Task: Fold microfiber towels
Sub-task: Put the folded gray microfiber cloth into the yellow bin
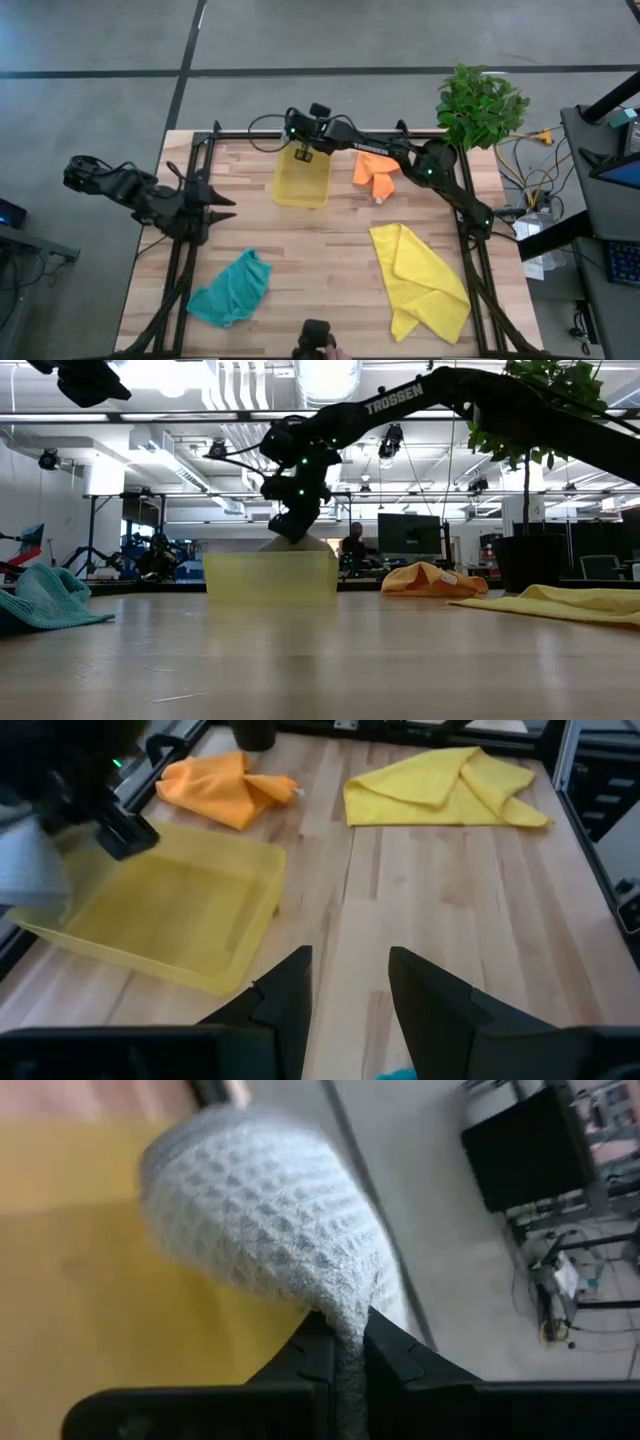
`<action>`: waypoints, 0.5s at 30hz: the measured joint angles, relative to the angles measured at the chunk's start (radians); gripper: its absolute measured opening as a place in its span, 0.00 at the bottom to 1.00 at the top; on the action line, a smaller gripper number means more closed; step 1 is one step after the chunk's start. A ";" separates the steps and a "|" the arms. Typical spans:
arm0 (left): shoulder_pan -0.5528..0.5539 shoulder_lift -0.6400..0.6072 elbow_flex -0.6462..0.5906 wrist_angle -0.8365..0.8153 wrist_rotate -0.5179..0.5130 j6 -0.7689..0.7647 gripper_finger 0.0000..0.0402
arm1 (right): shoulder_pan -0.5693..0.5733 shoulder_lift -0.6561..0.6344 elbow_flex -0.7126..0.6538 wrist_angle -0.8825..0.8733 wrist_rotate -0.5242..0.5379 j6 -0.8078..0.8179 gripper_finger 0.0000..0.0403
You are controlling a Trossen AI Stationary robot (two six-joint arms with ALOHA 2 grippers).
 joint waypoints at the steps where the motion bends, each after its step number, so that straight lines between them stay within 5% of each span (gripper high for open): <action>1: 0.000 -0.001 0.000 0.000 0.000 0.000 0.30 | 0.003 0.001 0.000 -0.016 0.000 0.009 0.04; 9: 0.000 0.001 0.000 -0.004 -0.031 0.001 0.30 | 0.006 -0.002 0.000 -0.104 -0.135 0.042 0.04; 15: 0.000 0.036 -0.002 -0.004 -0.263 0.110 0.30 | 0.000 -0.004 0.000 -0.128 -0.313 0.159 0.04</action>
